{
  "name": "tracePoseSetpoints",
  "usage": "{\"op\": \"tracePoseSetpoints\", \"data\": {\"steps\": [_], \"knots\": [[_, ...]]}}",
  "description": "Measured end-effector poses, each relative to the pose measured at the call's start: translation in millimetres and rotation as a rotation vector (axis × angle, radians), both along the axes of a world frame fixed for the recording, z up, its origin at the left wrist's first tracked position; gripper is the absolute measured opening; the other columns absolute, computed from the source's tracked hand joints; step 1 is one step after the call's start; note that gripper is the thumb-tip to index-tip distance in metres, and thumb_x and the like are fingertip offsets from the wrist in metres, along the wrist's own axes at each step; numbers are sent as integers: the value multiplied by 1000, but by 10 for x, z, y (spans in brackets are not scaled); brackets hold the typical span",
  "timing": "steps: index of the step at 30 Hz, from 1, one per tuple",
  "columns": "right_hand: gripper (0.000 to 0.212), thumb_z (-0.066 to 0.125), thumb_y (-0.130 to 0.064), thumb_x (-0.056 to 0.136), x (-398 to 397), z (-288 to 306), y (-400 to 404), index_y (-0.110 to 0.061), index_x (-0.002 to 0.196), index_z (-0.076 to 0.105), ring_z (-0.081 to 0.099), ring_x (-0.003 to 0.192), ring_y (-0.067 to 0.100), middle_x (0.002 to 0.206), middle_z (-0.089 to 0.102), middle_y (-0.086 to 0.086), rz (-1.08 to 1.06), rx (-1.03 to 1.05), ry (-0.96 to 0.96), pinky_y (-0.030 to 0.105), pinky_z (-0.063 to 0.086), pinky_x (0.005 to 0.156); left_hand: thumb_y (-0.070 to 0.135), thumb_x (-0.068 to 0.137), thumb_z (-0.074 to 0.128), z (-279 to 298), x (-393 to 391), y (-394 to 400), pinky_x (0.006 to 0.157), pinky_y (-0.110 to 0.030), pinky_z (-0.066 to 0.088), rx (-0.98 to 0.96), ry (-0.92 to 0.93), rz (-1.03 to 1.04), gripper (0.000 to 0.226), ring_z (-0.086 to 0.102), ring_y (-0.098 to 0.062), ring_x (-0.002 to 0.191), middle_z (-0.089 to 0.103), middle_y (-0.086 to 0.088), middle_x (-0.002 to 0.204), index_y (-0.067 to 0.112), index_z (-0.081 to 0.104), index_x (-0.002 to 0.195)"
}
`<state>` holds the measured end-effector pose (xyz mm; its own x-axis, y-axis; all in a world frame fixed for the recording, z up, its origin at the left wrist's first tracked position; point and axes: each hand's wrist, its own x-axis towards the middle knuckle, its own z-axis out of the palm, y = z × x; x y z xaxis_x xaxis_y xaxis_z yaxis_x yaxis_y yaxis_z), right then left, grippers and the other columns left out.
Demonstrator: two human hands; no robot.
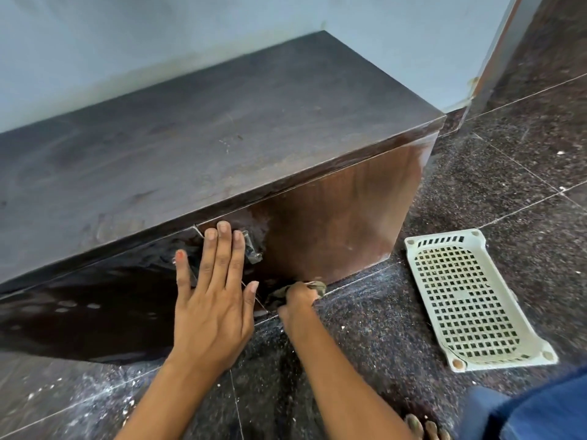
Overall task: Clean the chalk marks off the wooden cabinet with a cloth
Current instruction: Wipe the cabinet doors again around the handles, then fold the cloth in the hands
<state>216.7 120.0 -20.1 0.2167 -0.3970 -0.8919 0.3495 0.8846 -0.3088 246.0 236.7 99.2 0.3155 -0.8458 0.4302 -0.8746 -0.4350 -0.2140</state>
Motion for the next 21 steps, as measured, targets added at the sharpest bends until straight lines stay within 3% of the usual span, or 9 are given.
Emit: {"op": "tracePoseSetpoints", "data": {"steps": [1,2,5,8,11,14,17,19,21], "knots": [[33,29,2,97,43,85,108,-2,125,45,61,94,39,109,60,26,78,8,-6,53,52,79,35,95,29,2,2,4,118,-48,-6,1,0,1,65,4,-24,147,4,-11,159,3,17,150],[30,29,-1,98,53,196,173,1,120,49,61,92,37,107,61,25,133,17,-49,52,53,73,36,95,28,4,-3,5,118,-49,-6,0,3,3,65,5,-24,147,6,-12,159,3,17,150],[31,30,-8,101,2,359,192,1,100,59,60,67,28,81,65,16,256,5,-141,34,49,44,36,95,27,0,-24,11,118,-49,-4,0,19,3,64,8,-26,147,8,-13,159,2,20,149],[39,32,-13,101,-229,595,189,-2,76,59,60,55,23,52,65,11,368,-15,-273,24,47,36,35,95,26,-13,-79,-5,117,-52,-3,-6,64,-2,64,8,-26,147,9,-14,159,0,21,148],[37,36,-15,97,-520,734,174,-4,71,60,62,52,21,54,64,10,448,-90,-352,26,50,48,36,97,23,13,-223,-43,116,-50,-10,-81,225,-11,64,3,-25,147,2,-14,159,-2,18,148],[41,34,-24,92,-841,839,24,-3,77,66,66,62,20,68,68,11,487,-179,-486,25,55,60,36,98,20,96,-491,-126,117,-44,-9,-214,395,-84,62,4,-24,147,5,-12,160,0,20,148],[55,40,-40,85,-1188,973,-295,3,107,68,66,93,30,105,67,22,457,-301,-571,34,54,84,38,99,20,133,-794,-278,119,-36,4,-384,597,-171,59,14,-17,146,17,-9,158,3,24,147],[69,51,-54,83,-1404,1036,-495,0,125,59,57,113,32,124,59,23,436,-393,-616,40,42,104,45,98,21,123,-985,-371,118,-33,14,-472,844,-158,62,18,-10,144,21,-3,157,10,20,150],[66,71,-52,73,-1598,1107,-651,-3,117,65,61,110,28,119,64,19,467,-506,-596,39,43,104,53,97,26,104,-1148,-504,114,-30,24,-486,1183,-60,65,26,-6,140,28,4,154,19,17,151]]}}
